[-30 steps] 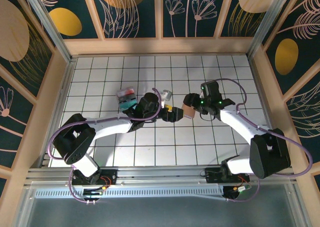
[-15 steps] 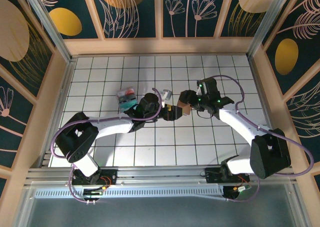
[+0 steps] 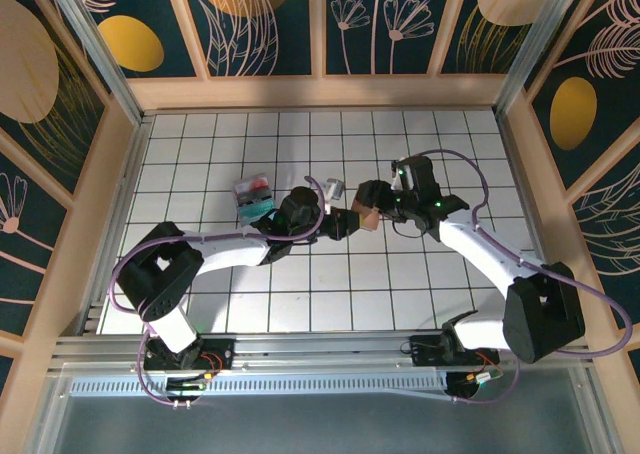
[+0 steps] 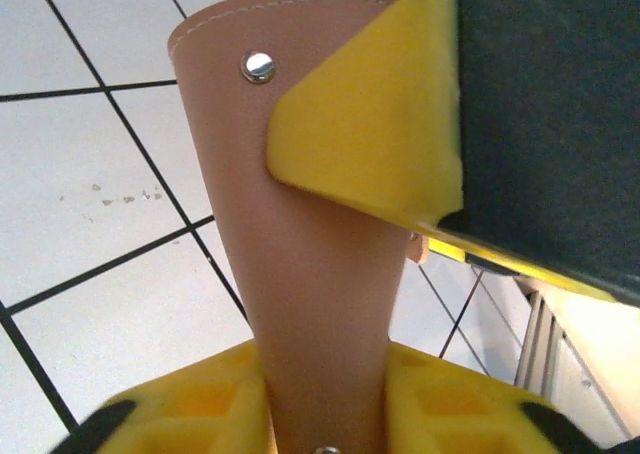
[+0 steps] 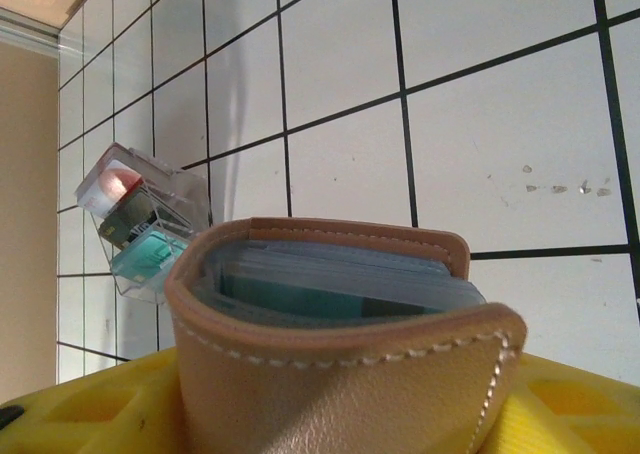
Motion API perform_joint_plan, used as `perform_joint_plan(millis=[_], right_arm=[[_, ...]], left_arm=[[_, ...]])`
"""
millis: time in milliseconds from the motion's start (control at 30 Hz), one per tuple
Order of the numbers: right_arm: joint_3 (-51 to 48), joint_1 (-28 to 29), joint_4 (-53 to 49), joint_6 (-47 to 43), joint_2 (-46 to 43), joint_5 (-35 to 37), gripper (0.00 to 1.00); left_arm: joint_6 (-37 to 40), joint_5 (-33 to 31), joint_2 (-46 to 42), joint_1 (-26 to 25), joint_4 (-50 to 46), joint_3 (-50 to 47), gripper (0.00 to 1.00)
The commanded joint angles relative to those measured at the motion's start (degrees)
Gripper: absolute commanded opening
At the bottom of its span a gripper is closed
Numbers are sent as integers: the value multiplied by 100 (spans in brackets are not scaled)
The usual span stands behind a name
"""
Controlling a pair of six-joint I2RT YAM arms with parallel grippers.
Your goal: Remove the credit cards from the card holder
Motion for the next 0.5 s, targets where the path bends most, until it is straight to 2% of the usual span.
perform_joint_plan(millis=[0,67,200,300,333,467], right_arm=[[231,69,192,19,-213,-128,64],[261,74,156,-31,-251,-64,67],[377,43,54,-246,-447,274,81],[343,-51,202,-302,-747,406,91],[300,-94,295,-302,-862,399,98],[-141,-352,1036,-260,-1425,-49,99]], left_arm=[[-18,-42,-85,-8,200,-37,17],[-14,-73,-145,-9,204,-62,11],[96,-216,-339,-1,128,-114,2],[199,-402,-609,0,119,-248,0],[225,-464,-700,15,135,-301,0],[366,-536,-1125,65,247,-469,0]])
